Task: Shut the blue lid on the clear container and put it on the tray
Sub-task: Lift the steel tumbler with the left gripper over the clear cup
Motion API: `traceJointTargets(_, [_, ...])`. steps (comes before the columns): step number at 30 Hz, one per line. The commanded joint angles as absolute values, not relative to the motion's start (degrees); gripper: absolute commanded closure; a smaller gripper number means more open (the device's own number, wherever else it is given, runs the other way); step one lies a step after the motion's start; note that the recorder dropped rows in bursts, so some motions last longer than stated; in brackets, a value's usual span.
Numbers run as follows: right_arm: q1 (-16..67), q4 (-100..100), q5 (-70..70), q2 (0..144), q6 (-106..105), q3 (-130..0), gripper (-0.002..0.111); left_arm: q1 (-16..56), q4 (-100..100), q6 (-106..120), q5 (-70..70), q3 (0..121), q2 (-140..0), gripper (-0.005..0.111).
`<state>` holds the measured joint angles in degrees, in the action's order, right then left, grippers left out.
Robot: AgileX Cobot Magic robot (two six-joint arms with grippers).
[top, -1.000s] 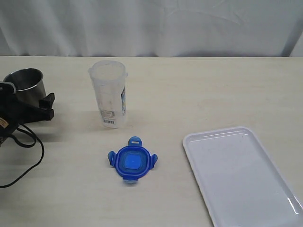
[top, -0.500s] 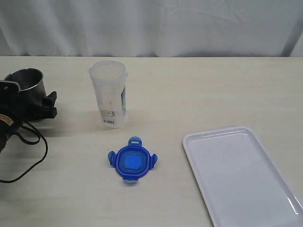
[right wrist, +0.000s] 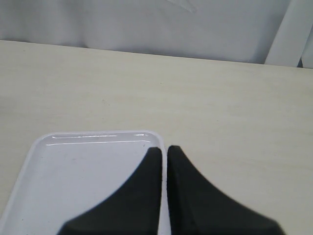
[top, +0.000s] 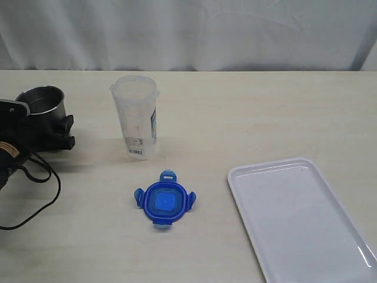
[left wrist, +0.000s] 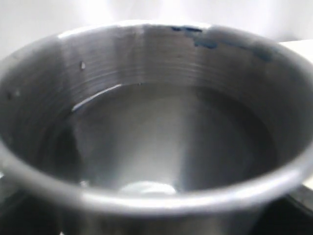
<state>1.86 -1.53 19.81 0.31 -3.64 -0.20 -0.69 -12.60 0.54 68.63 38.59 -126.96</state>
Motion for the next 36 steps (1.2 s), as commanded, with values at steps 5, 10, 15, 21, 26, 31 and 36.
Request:
traceJointTargets(5, [1.5, -1.8, 19.6, 0.0, -3.6, 0.0, 0.104, -0.7, -16.0, -3.5, 60.3, 38.7, -121.0, 0.107])
traceJointTargets(10, [1.5, -1.8, 19.6, 0.0, -3.6, 0.0, 0.104, -0.7, -20.6, -7.6, 58.6, 38.7, -115.0, 0.107])
traceJointTargets(15, [1.5, -1.8, 19.6, 0.0, -3.6, 0.0, 0.104, -0.7, -24.4, -11.9, 59.0, 38.8, -110.3, 0.107])
traceJointTargets(21, [1.5, -1.8, 19.6, 0.0, -3.6, 0.0, 0.104, -0.7, -30.9, -17.7, 53.6, 43.1, -105.2, 0.107])
traceJointTargets(26, [1.5, -1.8, 19.6, 0.0, -3.6, 0.0, 0.104, -0.6, -37.5, -23.1, 51.5, 47.2, -105.0, 0.107])
traceJointTargets(31, [1.5, -1.8, 19.6, 0.0, -3.6, 0.0, 0.104, 1.6, -39.0, -24.3, 46.8, 51.0, -105.0, 0.107])
traceJointTargets(36, [1.5, -1.8, 19.6, 0.0, -3.6, 0.0, 0.104, 5.0, -41.5, -24.0, 44.2, 53.5, -105.0, 0.107])
